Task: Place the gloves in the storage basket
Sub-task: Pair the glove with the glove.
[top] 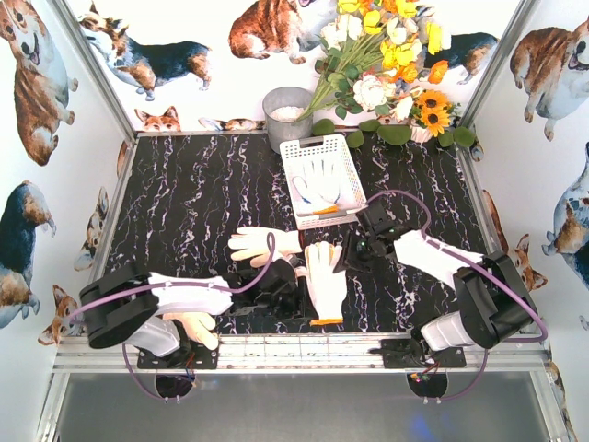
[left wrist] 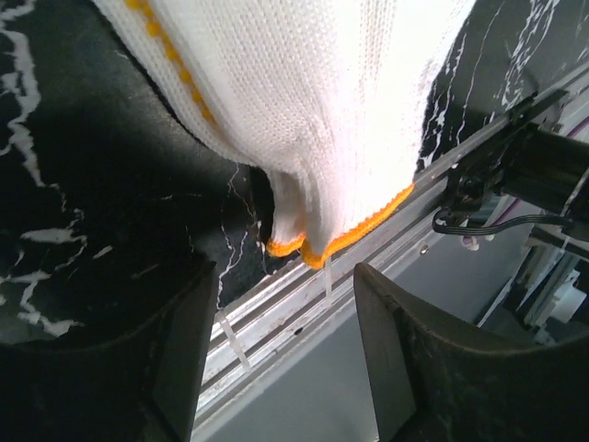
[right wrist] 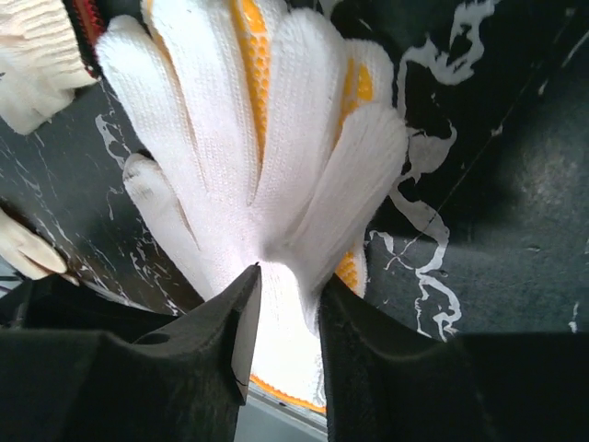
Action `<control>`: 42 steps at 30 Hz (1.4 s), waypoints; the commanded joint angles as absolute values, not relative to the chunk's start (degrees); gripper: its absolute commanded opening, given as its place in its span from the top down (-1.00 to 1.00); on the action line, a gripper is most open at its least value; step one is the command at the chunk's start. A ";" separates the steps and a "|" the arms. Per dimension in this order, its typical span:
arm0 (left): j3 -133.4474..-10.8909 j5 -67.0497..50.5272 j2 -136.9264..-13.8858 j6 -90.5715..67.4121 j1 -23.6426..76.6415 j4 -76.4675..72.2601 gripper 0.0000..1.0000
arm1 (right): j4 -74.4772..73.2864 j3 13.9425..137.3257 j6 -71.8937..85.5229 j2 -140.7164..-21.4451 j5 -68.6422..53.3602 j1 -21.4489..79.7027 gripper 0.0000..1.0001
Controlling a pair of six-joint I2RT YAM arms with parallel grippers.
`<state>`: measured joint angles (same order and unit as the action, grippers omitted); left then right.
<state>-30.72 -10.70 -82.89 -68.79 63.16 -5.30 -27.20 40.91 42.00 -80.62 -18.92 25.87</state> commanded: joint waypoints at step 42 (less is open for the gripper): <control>-56.90 0.01 -103.58 -43.91 47.02 -2.95 0.55 | -15.28 47.46 39.18 -90.77 -17.55 22.00 0.67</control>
